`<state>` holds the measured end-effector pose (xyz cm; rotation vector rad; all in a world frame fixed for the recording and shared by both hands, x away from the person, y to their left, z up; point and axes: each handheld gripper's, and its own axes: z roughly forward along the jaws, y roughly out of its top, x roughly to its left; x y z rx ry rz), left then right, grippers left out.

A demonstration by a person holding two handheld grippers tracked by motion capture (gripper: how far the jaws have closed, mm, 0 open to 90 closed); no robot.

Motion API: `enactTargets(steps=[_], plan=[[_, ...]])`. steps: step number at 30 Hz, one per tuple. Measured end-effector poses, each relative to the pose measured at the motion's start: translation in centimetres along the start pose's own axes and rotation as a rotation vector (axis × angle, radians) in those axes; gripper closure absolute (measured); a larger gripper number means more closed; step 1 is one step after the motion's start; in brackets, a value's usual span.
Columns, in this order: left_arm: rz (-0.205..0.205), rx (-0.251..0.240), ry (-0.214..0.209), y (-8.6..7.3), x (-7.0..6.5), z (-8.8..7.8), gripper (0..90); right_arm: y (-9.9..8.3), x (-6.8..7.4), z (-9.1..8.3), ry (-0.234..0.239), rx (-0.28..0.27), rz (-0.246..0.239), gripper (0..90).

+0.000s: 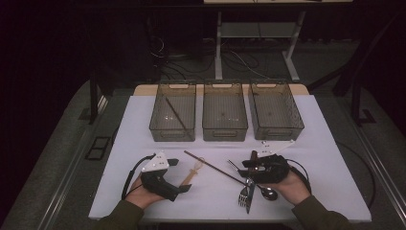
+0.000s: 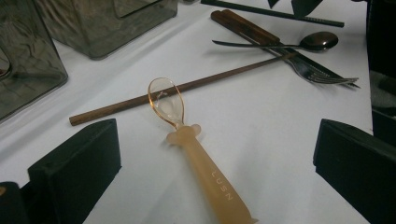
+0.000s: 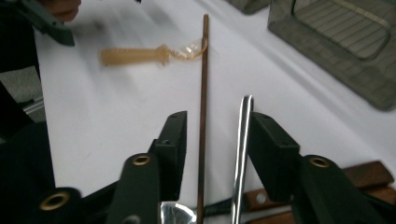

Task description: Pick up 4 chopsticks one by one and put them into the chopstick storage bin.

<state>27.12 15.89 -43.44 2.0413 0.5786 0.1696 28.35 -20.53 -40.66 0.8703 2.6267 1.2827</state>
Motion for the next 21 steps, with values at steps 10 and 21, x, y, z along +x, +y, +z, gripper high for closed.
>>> enactTargets(steps=[10,21], plan=[[0.007,0.005,-0.002,0.0,-0.1,0.1,0.0,-1.2,0.5,1.7,0.004,0.093,-0.011,68.7],[0.011,0.021,-0.004,0.1,-0.2,0.3,0.0,-1.3,0.8,3.4,-0.012,0.153,-0.049,74.1]])
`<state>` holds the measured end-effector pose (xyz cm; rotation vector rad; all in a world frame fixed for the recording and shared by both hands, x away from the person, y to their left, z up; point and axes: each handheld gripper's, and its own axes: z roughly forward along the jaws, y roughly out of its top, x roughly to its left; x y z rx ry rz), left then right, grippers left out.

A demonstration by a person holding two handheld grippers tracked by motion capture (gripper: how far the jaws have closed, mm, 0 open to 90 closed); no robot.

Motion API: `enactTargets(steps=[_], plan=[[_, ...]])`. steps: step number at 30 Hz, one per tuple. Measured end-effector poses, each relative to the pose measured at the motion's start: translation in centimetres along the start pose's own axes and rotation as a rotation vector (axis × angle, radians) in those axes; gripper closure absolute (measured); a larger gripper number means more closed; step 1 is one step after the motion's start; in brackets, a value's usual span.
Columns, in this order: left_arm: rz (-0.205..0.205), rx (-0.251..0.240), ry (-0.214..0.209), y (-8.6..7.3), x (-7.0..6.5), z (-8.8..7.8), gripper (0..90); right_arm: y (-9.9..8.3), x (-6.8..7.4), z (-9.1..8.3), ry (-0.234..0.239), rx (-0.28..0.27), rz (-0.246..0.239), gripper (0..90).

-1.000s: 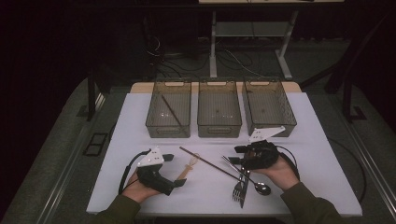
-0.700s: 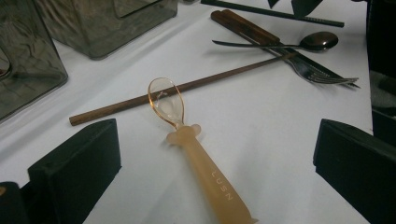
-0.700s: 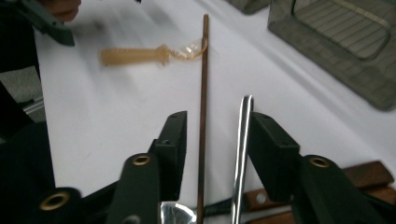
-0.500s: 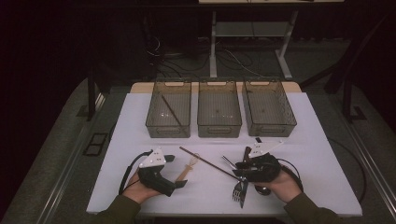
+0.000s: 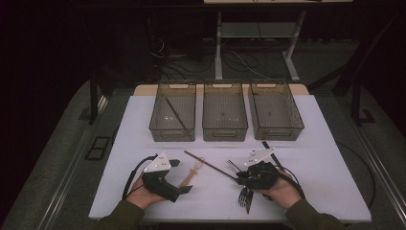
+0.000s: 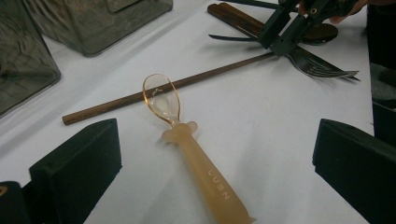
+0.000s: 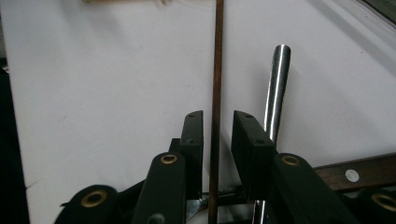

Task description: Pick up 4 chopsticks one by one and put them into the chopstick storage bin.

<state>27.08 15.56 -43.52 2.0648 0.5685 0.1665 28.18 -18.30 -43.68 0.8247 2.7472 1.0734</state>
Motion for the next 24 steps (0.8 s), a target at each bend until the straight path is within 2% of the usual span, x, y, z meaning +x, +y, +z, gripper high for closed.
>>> enactTargets(steps=[12,18,24], plan=[[0.002,0.002,-0.001,-0.01,-0.04,0.05,0.1,0.13,0.48,0.89,-0.035,0.038,-0.041,78.2],[0.002,0.003,-0.003,-0.02,-0.07,0.1,0.2,0.1,0.65,0.91,-0.045,0.039,-0.04,79.3],[0.001,0.002,-0.003,-0.02,-0.07,0.1,0.2,0.03,0.73,0.94,-0.061,0.034,-0.026,84.5]])
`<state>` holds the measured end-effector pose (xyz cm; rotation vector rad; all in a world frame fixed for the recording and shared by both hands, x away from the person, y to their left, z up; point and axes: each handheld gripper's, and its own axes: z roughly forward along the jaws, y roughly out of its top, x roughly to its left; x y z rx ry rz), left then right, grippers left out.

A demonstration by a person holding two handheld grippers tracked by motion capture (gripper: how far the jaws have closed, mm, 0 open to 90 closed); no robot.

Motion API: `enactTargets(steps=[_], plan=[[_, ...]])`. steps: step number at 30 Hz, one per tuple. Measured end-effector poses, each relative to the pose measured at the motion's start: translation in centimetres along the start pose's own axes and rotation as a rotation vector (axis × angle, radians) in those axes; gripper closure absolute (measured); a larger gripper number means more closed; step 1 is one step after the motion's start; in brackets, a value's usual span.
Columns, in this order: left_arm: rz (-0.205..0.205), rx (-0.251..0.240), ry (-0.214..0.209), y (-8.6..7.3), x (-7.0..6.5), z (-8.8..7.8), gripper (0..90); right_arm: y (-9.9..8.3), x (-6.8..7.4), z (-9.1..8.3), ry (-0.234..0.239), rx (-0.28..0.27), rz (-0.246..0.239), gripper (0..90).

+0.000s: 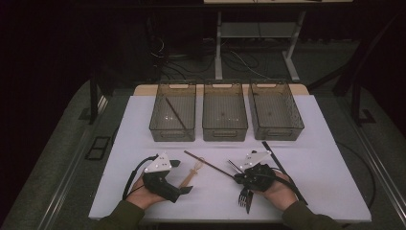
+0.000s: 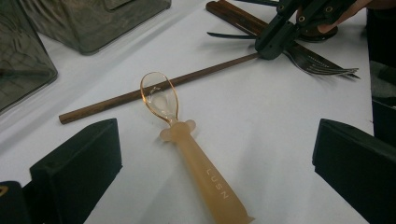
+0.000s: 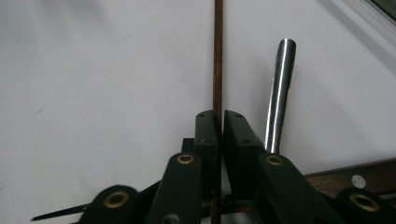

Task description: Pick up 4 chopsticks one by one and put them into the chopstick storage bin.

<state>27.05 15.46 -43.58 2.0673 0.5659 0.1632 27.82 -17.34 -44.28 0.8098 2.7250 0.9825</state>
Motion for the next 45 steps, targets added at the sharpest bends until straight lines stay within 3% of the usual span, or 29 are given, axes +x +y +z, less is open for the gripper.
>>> enactTargets(steps=[19,32,45], plan=[[0.003,0.001,0.0,0.0,0.1,-0.1,0.2,0.2,0.5,-0.1,-0.03,0.007,0.003,85.5],[0.003,0.0,-0.001,0.1,0.0,-0.1,0.2,0.4,-0.5,-2.0,-0.006,-0.091,0.037,85.5],[0.002,-0.001,0.0,0.1,0.1,-0.1,0.2,0.3,-1.2,-3.6,0.004,-0.151,0.062,85.4]])
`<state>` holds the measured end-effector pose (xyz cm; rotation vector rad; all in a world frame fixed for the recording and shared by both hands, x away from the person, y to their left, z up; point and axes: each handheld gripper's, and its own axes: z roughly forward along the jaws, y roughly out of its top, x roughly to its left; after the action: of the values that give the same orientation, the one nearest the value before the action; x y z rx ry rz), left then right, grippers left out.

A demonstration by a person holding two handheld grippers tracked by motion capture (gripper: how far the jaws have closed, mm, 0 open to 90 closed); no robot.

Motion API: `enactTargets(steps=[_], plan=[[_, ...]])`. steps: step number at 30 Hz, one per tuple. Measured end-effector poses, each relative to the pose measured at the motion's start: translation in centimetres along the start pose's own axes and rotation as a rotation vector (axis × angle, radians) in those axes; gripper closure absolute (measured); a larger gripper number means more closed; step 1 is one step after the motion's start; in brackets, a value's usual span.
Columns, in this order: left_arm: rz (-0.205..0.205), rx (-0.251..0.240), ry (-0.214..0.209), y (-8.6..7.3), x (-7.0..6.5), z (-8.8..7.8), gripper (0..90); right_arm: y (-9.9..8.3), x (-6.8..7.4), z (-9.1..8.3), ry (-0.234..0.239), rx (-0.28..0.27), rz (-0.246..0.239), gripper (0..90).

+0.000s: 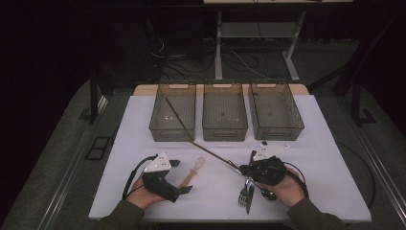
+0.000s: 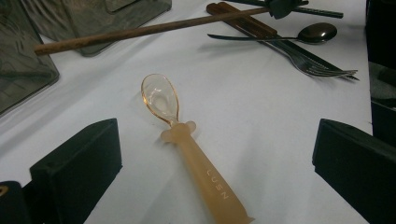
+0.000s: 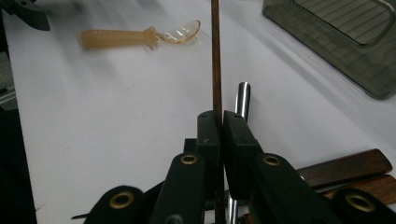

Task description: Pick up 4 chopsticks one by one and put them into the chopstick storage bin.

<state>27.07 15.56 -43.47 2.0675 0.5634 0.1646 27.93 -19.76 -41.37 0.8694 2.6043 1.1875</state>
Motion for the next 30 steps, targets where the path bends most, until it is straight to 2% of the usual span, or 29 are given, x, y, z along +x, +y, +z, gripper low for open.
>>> enactTargets(steps=[17,30], plan=[[-0.005,-0.002,0.003,0.0,0.0,0.0,0.2,0.9,-0.7,-1.5,0.008,-0.07,0.048,85.4],[-0.01,-0.006,0.005,0.0,0.0,0.1,0.2,2.6,-1.6,-1.5,-0.001,-0.112,0.091,85.4]])
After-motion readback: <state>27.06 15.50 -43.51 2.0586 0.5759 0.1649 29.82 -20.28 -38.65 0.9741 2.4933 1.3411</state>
